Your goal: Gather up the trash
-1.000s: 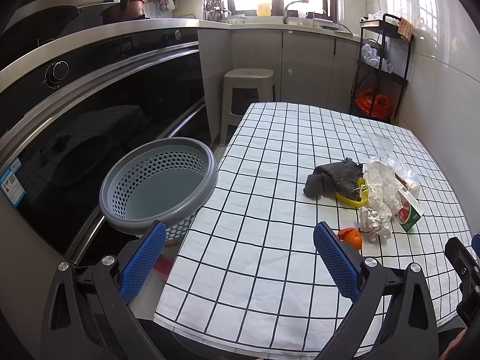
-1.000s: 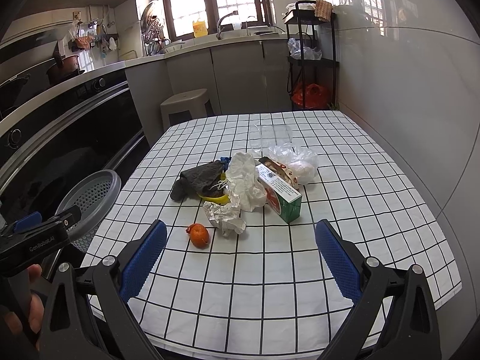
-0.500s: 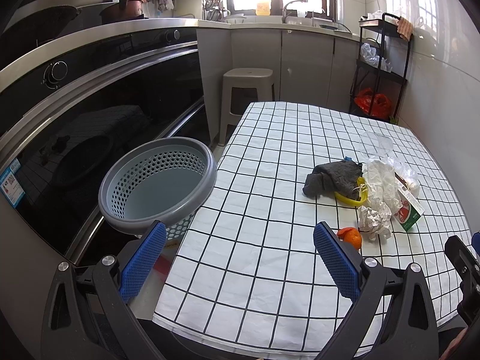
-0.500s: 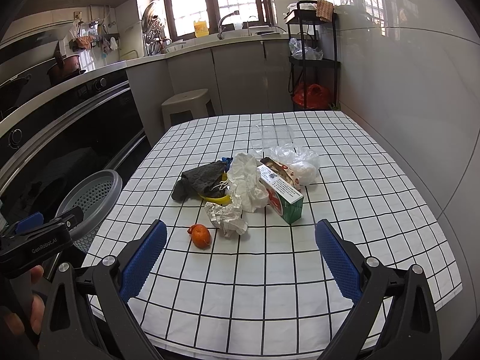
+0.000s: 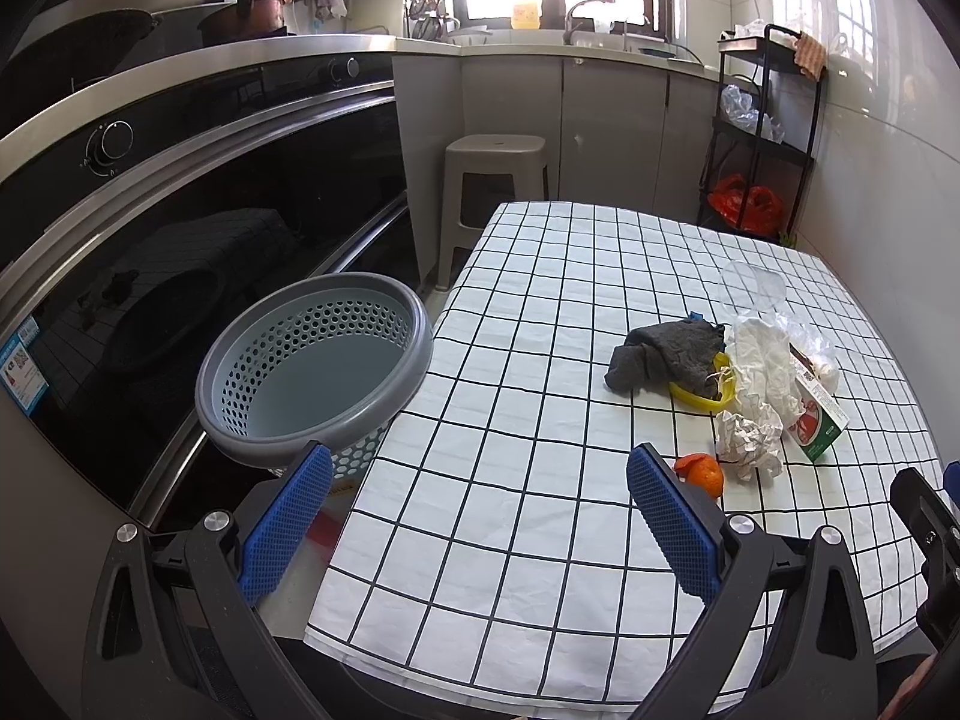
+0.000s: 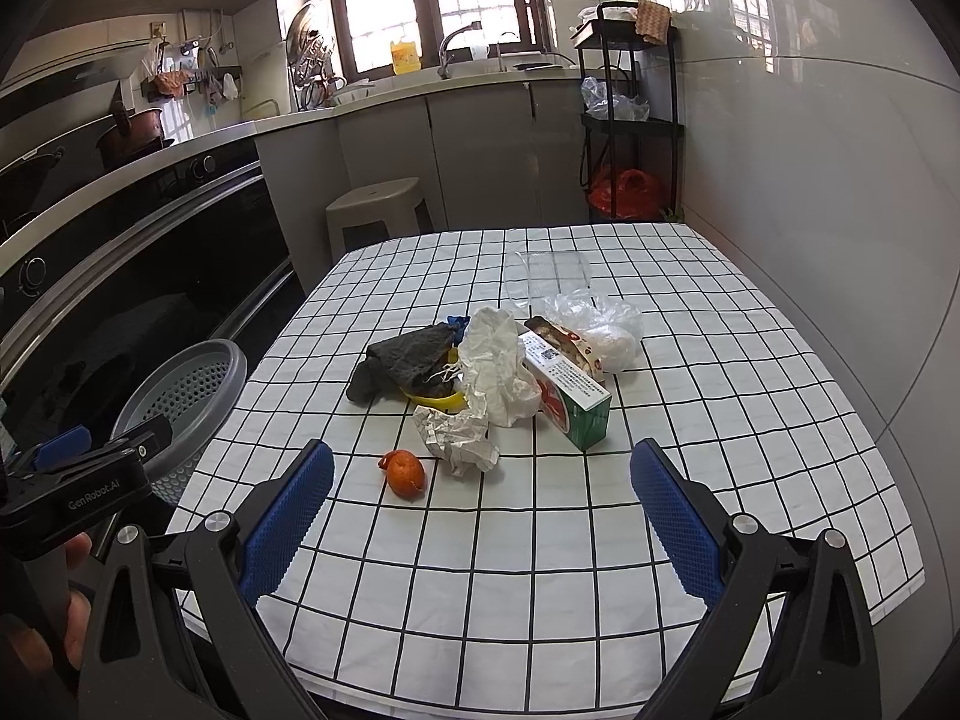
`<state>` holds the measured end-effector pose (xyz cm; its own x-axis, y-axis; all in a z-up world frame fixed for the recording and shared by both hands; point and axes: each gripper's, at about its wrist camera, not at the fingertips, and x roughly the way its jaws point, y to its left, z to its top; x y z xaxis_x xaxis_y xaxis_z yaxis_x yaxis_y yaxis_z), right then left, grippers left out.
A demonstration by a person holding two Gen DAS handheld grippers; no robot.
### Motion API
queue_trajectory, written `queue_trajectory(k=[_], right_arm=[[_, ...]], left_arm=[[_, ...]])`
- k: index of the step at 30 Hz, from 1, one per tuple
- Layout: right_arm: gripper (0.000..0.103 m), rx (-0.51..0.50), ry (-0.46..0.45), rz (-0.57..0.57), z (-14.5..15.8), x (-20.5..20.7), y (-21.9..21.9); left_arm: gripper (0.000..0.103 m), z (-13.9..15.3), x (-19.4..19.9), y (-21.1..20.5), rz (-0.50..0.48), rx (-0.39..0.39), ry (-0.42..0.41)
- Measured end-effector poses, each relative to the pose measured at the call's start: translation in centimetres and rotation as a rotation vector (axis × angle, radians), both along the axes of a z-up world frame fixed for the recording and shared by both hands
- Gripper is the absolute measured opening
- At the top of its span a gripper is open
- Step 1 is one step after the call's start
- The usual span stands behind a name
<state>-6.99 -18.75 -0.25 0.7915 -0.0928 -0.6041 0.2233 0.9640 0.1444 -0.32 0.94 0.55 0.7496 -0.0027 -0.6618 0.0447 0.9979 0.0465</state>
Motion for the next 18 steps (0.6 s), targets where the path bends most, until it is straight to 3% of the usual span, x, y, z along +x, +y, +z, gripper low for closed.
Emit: queue_trajectory(k=[18], right_arm=[[0.095, 0.001, -0.002, 0.002, -0.08, 0.0, 0.03]], left_arm=[[0.097, -0.01, 0.01, -0.01, -0.001, 0.001, 0.0]])
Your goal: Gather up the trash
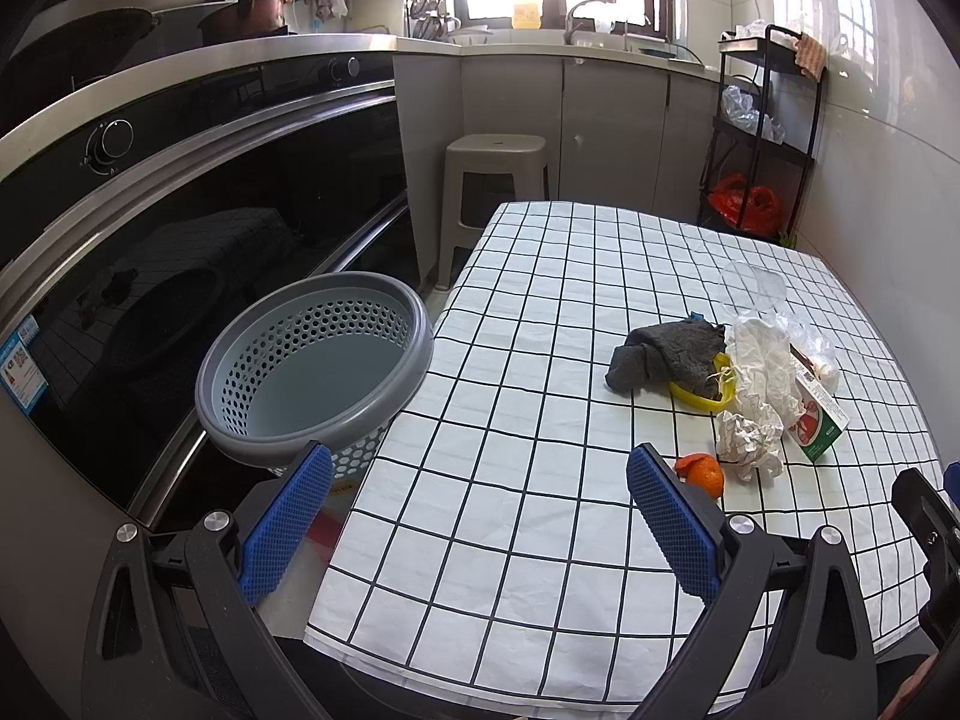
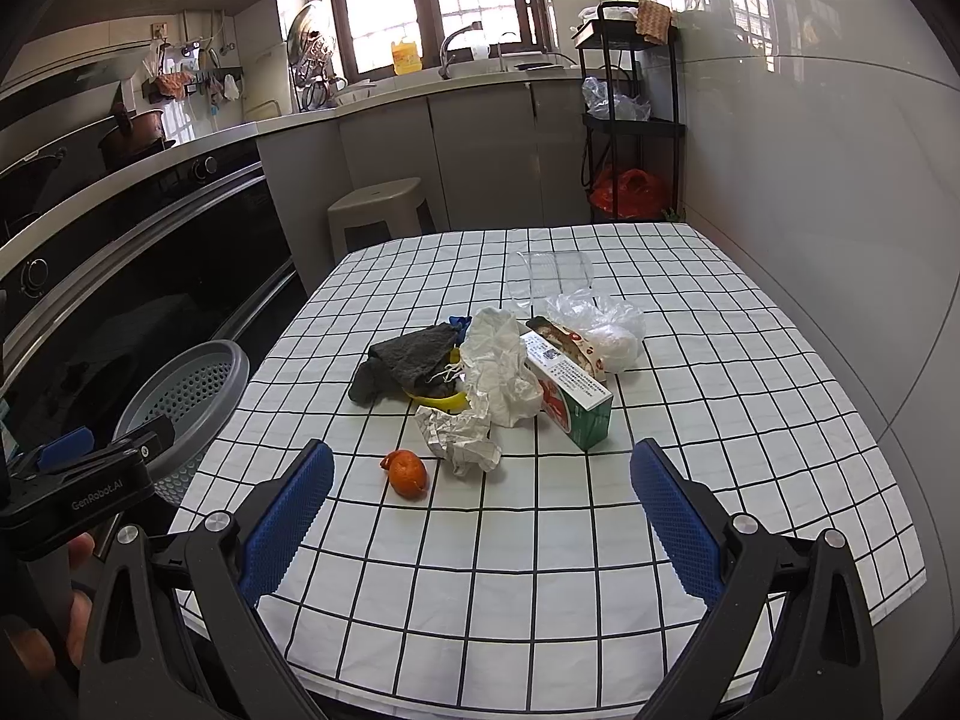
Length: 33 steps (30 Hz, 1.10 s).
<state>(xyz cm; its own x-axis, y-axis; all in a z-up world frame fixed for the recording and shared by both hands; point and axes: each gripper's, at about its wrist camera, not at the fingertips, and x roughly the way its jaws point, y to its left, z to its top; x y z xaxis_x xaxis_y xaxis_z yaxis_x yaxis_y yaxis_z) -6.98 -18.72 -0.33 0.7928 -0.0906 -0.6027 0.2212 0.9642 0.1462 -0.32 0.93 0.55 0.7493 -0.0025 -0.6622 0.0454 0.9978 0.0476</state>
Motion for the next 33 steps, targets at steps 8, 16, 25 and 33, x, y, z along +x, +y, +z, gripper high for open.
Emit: queue_trajectory(k=[8, 16, 25, 33], right_arm=[[0.095, 0.002, 0.0, -0.027, -0.1, -0.4, -2.2], [0.095, -0.008, 0.054, -0.031, -2.1, 0.8, -6.2], [0.095, 0.054, 0.124, 0.039, -4.2, 5.6, -10.1], [0.095, 0.002, 0.22, 0.085, -7.0, 10.2, -11.9]], left_arm=[[0.097, -0.6, -0.1, -0.8, -0.025, -0.005, 0.01], [0.097, -1.7, 0.8, -2.9, -0.059, -0.006, 0.046], [0.097, -3.5, 4.1, -5.1, -0.069, -0.03, 0.107], [0.097, -6.2, 6.2, -7.2, -0.08, 0.005, 0.166]])
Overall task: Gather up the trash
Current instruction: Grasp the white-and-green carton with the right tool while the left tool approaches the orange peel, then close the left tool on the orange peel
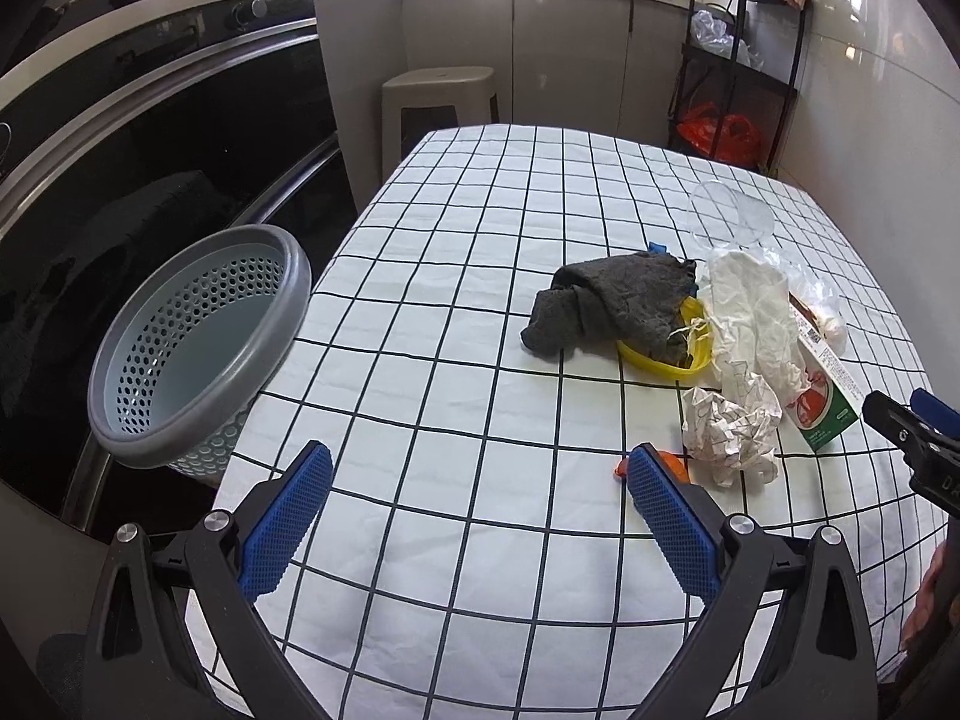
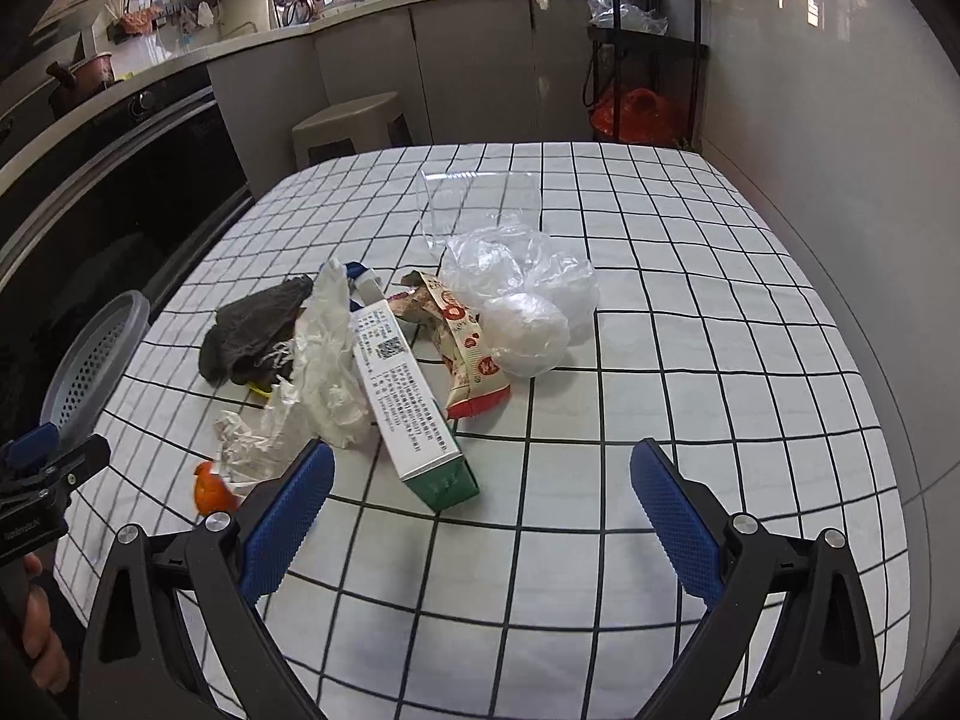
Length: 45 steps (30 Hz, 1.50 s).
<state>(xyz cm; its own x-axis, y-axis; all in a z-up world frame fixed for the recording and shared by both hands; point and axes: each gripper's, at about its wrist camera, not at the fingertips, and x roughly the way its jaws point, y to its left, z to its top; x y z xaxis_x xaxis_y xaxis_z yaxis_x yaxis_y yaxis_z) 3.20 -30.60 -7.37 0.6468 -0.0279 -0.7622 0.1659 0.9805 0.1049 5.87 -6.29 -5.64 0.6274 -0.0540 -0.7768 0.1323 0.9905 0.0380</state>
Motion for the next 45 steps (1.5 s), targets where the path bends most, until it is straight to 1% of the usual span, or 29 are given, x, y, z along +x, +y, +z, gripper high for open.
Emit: queue_trajectory(k=[2, 7, 10, 12, 14, 15, 16, 18, 22, 23, 24, 29, 34, 37, 38, 39, 40, 42, 45], right_arm=[[0.095, -0.008, 0.019, 0.009, -0.9, 1.0, -0.3], [0.094, 0.025, 0.028, 0.035, -2.2, 2.2, -0.3], [0.094, 0.01, 0.033, 0.043, -2.3, 2.7, -0.1], [0.094, 0.003, 0.036, 0.059, -2.4, 3.1, 0.5], [0.094, -0.021, 0.034, 0.075, -2.5, 3.3, 1.1], [0.092, -0.035, 0.031, 0.081, -2.5, 3.4, 1.4], [0.088, -0.041, 0.032, 0.087, -2.5, 3.5, 1.6], [0.063, -0.027, 0.05, 0.093, -2.8, 3.7, 1.7], [0.047, 0.003, 0.076, 0.102, -3.5, 3.6, 1.6], [0.04, 0.01, 0.078, 0.109, -3.5, 3.5, 1.6], [0.036, 0.022, 0.075, 0.113, -3.4, 3.4, 1.5], [0.026, 0.074, 0.042, 0.118, -2.5, 2.2, 1.0], [0.026, 0.105, 0.021, 0.113, -1.8, 1.4, 0.2], [0.026, 0.116, 0.043, 0.115, -2.1, 1.4, -0.3], [0.028, 0.117, 0.048, 0.111, -2.2, 1.4, -0.4], [0.034, 0.115, 0.055, 0.109, -2.4, 1.4, -0.5], [0.037, 0.113, 0.058, 0.107, -2.4, 1.4, -0.5], [0.054, 0.113, 0.051, 0.101, -2.2, 1.2, -0.7], [0.055, 0.122, 0.024, 0.089, -1.8, 1.1, -0.8]], left_arm=[[0.097, -0.6, 0.2, -0.2, -0.001, 0.004, 0.011], [0.097, -1.9, 0.2, -0.7, -0.008, 0.013, 0.027], [0.097, -2.4, 0.2, -1.1, -0.02, 0.023, 0.038], [0.097, -2.5, 0.0, -1.1, -0.023, 0.032, 0.03], [0.097, -2.7, -0.1, -1.1, -0.027, 0.037, 0.026], [0.097, -2.8, -0.1, -1.1, -0.029, 0.037, 0.027], [0.097, -2.8, -0.1, -1.1, -0.032, 0.036, 0.028], [0.097, -2.9, -0.1, -1.0, -0.035, 0.03, 0.032], [0.097, -3.1, -0.2, -1.0, -0.042, 0.022, 0.038], [0.097, -3.1, -0.3, -1.0, -0.043, 0.021, 0.039], [0.097, -3.1, -0.3, -1.0, -0.044, 0.02, 0.04], [0.097, -3.0, -0.5, -1.1, -0.049, 0.018, 0.033], [0.097, -2.8, -0.7, -1.3, -0.051, 0.021, 0.024], [0.097, -2.7, -0.8, -1.5, -0.056, 0.023, 0.02], [0.097, -2.7, -0.8, -1.6, -0.058, 0.022, 0.02], [0.097, -2.6, -0.9, -1.7, -0.06, 0.022, 0.019], [0.097, -2.6, -0.9, -1.7, -0.062, 0.022, 0.018], [0.097, -2.5, -0.9, -1.8, -0.065, 0.021, 0.015], [0.097, -2.5, -0.9, -1.7, -0.064, 0.017, 0.017]])
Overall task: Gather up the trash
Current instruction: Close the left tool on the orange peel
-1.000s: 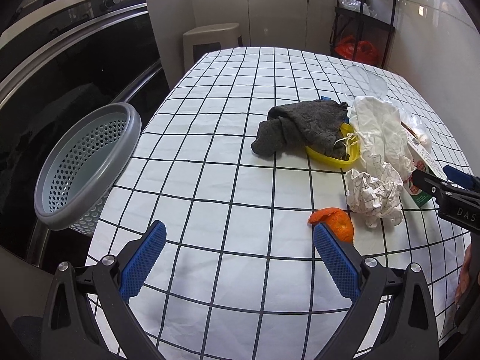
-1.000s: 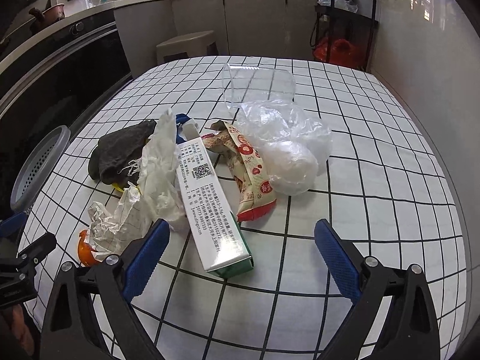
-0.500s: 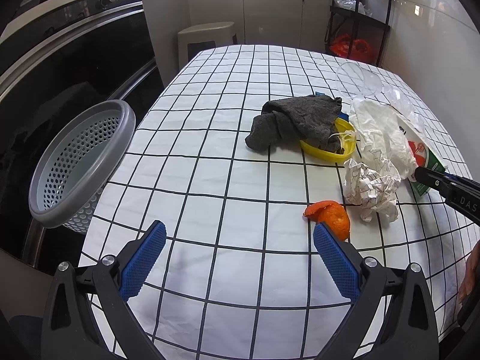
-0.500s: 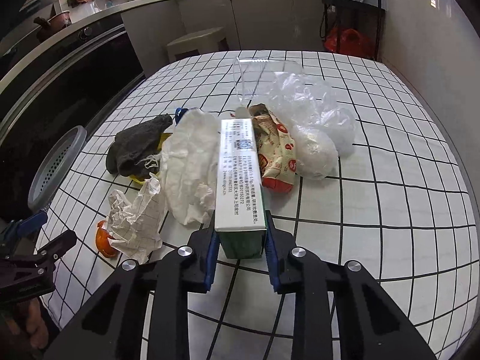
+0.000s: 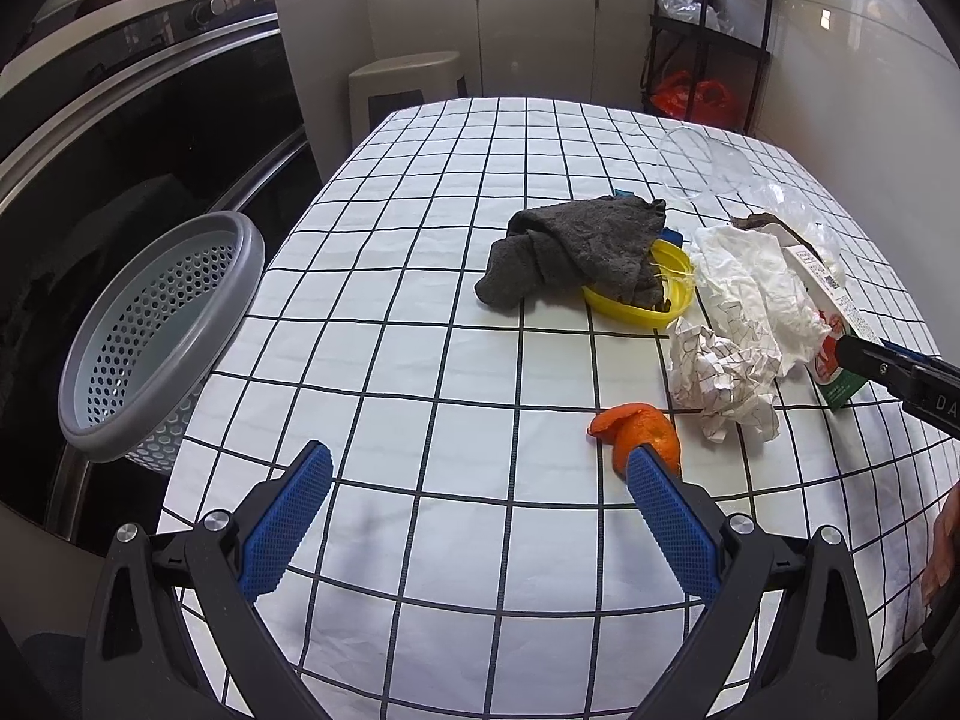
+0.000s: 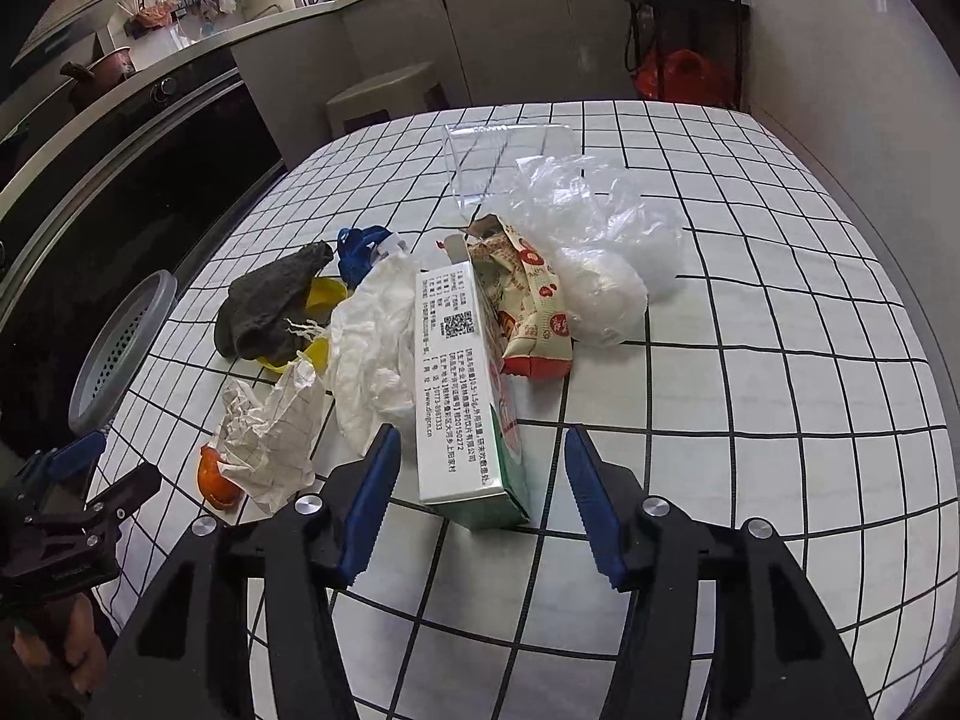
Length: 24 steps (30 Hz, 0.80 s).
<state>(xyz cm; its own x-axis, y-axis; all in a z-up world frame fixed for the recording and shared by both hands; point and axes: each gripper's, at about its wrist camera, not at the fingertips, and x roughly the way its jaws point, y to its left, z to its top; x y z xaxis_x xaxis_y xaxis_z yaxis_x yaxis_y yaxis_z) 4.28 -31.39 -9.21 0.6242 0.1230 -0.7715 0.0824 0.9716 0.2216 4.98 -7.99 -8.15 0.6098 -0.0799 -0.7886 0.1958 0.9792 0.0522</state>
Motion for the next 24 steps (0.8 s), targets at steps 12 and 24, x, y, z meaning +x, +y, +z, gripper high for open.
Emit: queue_trajectory(k=[12, 24], right_arm=[[0.029, 0.033, -0.005, 0.001, 0.2, 0.8, 0.3], [0.029, 0.098, -0.137, -0.022, 3.3, -1.5, -1.0]], left_arm=[[0.097, -0.3, 0.4, 0.4, 0.006, -0.004, 0.008], [0.097, -0.9, 0.5, -1.2, -0.029, -0.046, 0.047]])
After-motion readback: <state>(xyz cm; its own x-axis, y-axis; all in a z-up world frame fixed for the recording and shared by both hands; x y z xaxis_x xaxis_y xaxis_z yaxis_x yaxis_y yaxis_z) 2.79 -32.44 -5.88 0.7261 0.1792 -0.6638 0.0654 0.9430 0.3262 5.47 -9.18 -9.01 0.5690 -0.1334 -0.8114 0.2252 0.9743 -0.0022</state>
